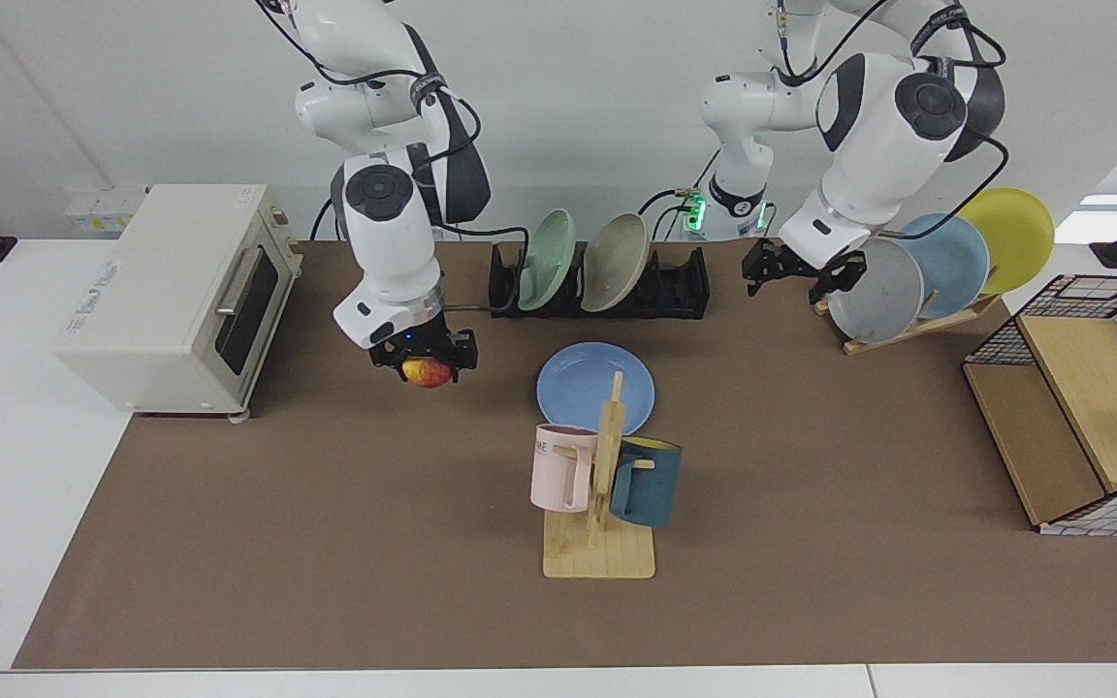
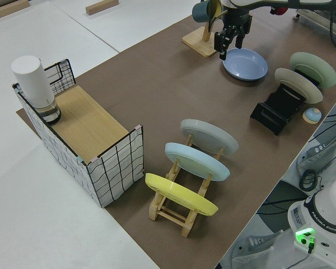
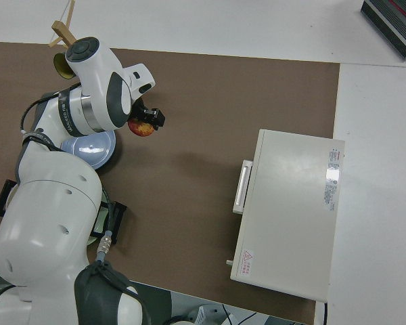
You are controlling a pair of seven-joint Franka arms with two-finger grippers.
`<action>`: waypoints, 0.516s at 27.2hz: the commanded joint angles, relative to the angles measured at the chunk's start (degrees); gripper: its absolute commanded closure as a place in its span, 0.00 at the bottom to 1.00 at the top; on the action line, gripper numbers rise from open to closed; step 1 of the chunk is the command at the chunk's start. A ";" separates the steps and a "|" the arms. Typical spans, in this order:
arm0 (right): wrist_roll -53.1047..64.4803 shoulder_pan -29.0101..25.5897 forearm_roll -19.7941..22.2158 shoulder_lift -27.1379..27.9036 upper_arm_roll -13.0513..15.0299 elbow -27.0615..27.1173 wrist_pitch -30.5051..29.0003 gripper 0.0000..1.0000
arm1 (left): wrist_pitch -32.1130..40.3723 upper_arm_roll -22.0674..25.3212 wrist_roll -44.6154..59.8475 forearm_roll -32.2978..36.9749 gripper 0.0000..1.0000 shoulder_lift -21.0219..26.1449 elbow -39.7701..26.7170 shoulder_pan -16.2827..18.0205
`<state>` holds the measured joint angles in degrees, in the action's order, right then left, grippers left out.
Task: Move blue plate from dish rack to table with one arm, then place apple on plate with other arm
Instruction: 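Release the plate with the left gripper while the right gripper carries the apple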
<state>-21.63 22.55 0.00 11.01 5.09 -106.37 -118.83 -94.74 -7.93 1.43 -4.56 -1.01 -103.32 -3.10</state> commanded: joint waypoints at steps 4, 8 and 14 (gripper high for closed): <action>-7.10 5.30 -0.09 -0.46 0.18 0.63 1.75 1.00 | 9.57 0.28 0.51 4.73 0.01 0.22 9.35 0.11; -9.47 7.94 -0.44 0.50 0.18 2.38 2.11 1.00 | 10.10 0.20 0.33 6.85 0.01 0.74 12.43 0.11; -15.71 11.63 -0.26 3.05 0.18 4.06 2.28 1.00 | 9.93 0.20 0.15 6.32 0.00 1.27 13.49 0.29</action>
<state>-33.34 31.73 -0.08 11.45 4.99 -104.99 -118.22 -86.36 -7.52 1.45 0.85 -1.26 -92.10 -3.09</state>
